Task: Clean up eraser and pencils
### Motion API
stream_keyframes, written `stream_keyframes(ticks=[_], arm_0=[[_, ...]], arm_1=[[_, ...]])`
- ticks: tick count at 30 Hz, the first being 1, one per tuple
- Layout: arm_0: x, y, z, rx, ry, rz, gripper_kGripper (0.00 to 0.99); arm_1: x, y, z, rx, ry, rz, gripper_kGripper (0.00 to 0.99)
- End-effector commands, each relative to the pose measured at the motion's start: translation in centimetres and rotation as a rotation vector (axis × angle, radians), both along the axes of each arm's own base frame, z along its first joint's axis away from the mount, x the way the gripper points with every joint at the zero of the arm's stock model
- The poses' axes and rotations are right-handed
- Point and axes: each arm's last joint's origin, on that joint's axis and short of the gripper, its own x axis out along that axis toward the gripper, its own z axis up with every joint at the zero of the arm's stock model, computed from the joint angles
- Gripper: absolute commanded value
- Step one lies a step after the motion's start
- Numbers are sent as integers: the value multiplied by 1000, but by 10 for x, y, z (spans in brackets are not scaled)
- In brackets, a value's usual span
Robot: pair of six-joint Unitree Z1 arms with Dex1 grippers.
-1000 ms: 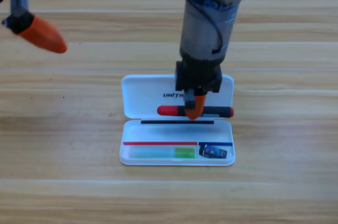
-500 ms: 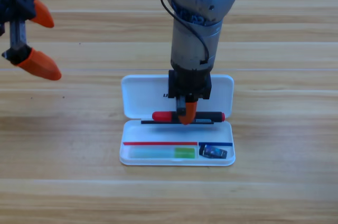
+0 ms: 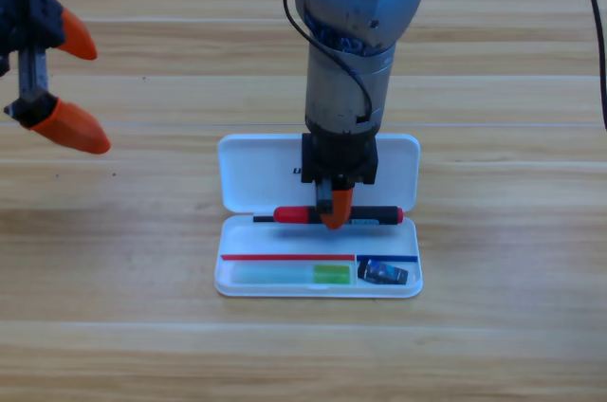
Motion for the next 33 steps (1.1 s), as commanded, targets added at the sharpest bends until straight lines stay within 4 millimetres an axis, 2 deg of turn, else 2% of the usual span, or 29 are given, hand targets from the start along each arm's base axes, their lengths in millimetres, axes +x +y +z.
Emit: stream_keyframes(ticks=[1,5,7,9,14,17,20,24,29,31,33], arm_0=[[-2,8,-1,-4,-5,15,990],[-2,9,-2,-2,-4,16,990],[-1,9,-2,-2,-5,15,990],[-1,9,-2,-2,-5,15,990],[-1,9,-5,-2,-1,14,990],[-1,9,-6,1,1,15,990],[-1,9,-6,2,-3,17,990],[1,11,-4,-4,-9,26,990],[5,16,0,-15,-19,47,990],[10,18,4,-25,-31,60,988],[20,20,6,-29,-37,72,960]], arm_1=[[-8,11,-31,-77,36,20,0],[-9,11,-30,-75,36,19,0],[-9,11,-28,-72,35,17,273],[-11,10,-26,-76,38,21,454],[-22,6,-8,-50,62,33,472],[-35,2,10,-26,76,46,523],[-56,-9,37,6,105,69,551],[-97,-39,94,104,157,109,558],[-139,-92,168,305,101,126,851],[-148,-113,180,393,26,95,897],[-151,-133,181,480,-32,43,916]])
